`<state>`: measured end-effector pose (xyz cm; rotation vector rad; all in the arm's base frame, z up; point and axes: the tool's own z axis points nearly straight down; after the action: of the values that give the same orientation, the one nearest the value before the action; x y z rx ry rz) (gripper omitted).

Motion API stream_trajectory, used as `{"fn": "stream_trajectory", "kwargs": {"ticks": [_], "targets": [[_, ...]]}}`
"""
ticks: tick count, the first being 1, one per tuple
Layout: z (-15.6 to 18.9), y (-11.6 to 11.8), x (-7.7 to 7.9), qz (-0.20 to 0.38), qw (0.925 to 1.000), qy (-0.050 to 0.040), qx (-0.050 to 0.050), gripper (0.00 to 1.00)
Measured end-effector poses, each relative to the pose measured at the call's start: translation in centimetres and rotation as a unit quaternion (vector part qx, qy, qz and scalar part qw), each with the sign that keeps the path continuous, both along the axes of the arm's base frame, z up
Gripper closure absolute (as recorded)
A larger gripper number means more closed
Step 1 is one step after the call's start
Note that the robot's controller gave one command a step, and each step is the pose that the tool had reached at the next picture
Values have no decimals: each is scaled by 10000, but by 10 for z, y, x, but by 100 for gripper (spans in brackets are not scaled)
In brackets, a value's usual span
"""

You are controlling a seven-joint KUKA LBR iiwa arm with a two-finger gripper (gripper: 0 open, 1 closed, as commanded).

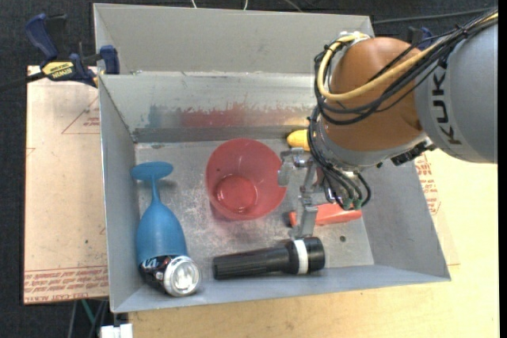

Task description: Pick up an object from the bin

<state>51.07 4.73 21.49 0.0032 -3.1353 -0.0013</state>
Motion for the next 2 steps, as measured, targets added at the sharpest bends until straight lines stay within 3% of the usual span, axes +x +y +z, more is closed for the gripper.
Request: {"fn": "stream_trajectory", "kwargs": {"ticks": [1, 2], "targets": [[3, 0, 1, -12, 10000, -32, 1, 0], [-133, 42, -21, 337, 9994, -42, 9, 0]]}}
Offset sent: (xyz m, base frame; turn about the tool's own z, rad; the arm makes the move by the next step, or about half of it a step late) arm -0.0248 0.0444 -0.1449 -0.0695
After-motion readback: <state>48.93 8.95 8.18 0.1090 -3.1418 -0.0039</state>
